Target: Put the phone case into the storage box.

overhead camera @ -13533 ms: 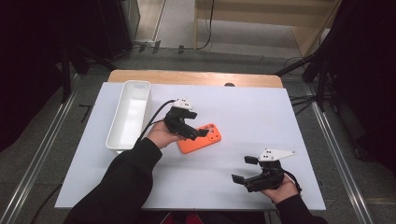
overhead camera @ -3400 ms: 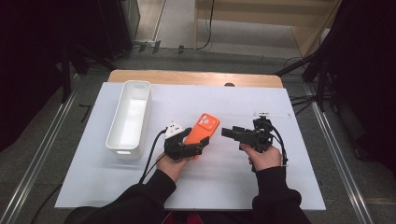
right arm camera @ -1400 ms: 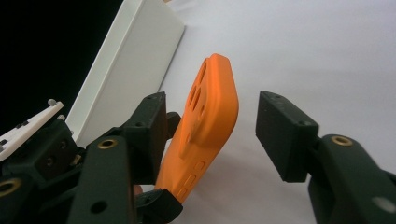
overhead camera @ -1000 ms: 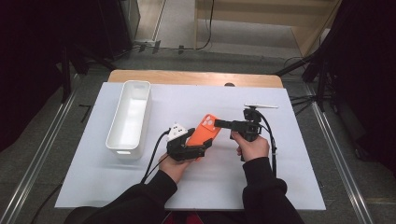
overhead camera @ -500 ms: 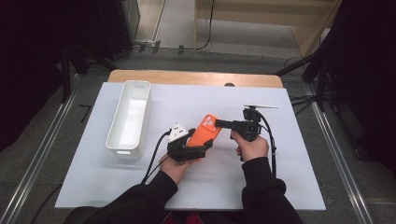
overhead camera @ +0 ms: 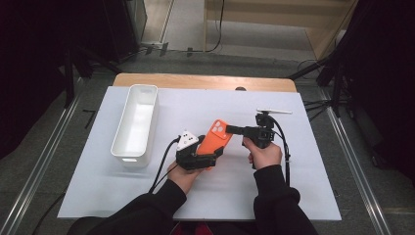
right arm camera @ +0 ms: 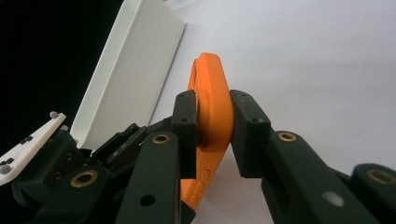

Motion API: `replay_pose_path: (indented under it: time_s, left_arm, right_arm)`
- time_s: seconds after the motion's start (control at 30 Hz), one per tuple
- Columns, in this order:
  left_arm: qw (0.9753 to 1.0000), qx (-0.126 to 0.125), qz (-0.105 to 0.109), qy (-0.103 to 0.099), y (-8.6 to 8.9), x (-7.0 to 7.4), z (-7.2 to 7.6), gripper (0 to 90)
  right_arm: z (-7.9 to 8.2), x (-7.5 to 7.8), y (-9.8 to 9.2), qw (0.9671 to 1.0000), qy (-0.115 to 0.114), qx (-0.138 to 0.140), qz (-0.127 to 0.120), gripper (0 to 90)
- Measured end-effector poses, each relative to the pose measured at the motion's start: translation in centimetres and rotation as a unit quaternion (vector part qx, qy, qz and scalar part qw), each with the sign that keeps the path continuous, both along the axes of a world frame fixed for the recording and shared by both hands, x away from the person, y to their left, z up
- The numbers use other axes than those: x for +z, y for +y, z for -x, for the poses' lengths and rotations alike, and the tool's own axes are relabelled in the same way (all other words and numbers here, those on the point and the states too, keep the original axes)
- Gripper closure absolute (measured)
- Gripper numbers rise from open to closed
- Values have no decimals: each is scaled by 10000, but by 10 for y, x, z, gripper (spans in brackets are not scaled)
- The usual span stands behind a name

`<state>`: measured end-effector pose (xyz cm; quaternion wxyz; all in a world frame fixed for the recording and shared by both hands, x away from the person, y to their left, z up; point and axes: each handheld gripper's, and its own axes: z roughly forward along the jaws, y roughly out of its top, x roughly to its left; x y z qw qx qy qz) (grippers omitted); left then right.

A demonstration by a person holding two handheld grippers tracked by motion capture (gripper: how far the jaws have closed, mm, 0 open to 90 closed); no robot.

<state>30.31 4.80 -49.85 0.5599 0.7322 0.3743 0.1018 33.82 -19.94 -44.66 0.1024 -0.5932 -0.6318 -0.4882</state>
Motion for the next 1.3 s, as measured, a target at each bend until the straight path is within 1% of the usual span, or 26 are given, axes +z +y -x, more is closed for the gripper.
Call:
replay_pose_path:
  time_s: [0.27, 0.33, 0.37, 0.4, 0.43, 0.47, 0.57, 0.63, 0.67, 0.73, 0.8, 0.97, 1.0, 1.03, 1.07, 1.1, 1.13, 1.17, 1.2, 1.3]
  left_arm:
    - [10000, -2, -46, -55, -1, 0, 1, 156]
    - [9999, 1, -56, -116, -1, 1, 2, 157]
    - [9999, 1, -56, -116, -1, 1, 2, 157]
    - [9998, 11, -71, -166, -2, 2, 3, 157]
    - [9998, 11, -71, -166, -2, 2, 3, 157]
    - [9998, -7, -62, -165, -1, 1, 2, 157]
    - [9999, -40, -21, -115, -2, 1, 2, 156]
    - [9999, -70, -30, -82, -2, 0, 1, 156]
    - [9999, -88, 8, -57, -2, 0, 1, 156]
    - [9999, -98, 12, -30, -1, 0, 1, 156]
    - [9999, -109, 32, -16, -1, 0, 0, 156]
    - [9997, -189, 128, 120, -2, -2, -2, 154]
    - [9997, -181, 110, 158, -3, -3, -3, 94]
    - [9993, -177, -5, 331, -5, -3, -4, 70]
    - [9993, -177, -5, 331, -5, -3, -4, 44]
    - [9991, -204, -64, 362, -6, -3, -5, 44]
    - [9991, -212, -95, 340, -7, -3, -5, 18]
    - [9990, -233, -150, 351, -7, -3, -5, 16]
    - [9989, -215, -222, 351, -9, -2, -5, 16]
    - [9988, -243, -198, 365, -8, 0, -5, 16]
  right_arm:
    - [0, 1, -1, 10000, 13, 21, -85, 738]
    - [0, 2, -1, 9999, 16, 19, -120, 739]
    - [1, 2, -2, 9999, 18, 2, -135, 739]
    - [1, 3, -2, 9999, 8, -1, -130, 739]
    - [1, 3, -2, 9999, 8, -1, -130, 739]
    - [1, 3, -2, 9998, 38, 15, -182, 742]
    - [1, 3, -3, 9998, 49, 23, -201, 743]
    - [1, 3, -3, 9997, 49, 34, -218, 745]
    - [1, 4, -3, 9997, 64, 58, -244, 747]
    - [1, 4, -3, 9995, 71, 104, -277, 747]
    - [1, 4, -3, 9995, 63, 131, -263, 747]
    - [1, 6, -3, 9996, 57, 138, -245, 748]
    - [1, 6, -1, 9997, 44, 149, -200, 748]
    - [1, 7, -1, 9997, 42, 150, -190, 748]
    - [2, 7, 0, 9998, 26, 151, -161, 748]
    - [2, 7, 0, 9998, 26, 151, -161, 748]
    - [2, 7, 0, 9998, 18, 153, -127, 748]
    - [2, 8, 0, 9999, -6, 142, -67, 748]
    - [2, 8, 0, 9999, -7, 136, -63, 748]
    - [2, 8, -1, 9999, -14, 108, -55, 748]
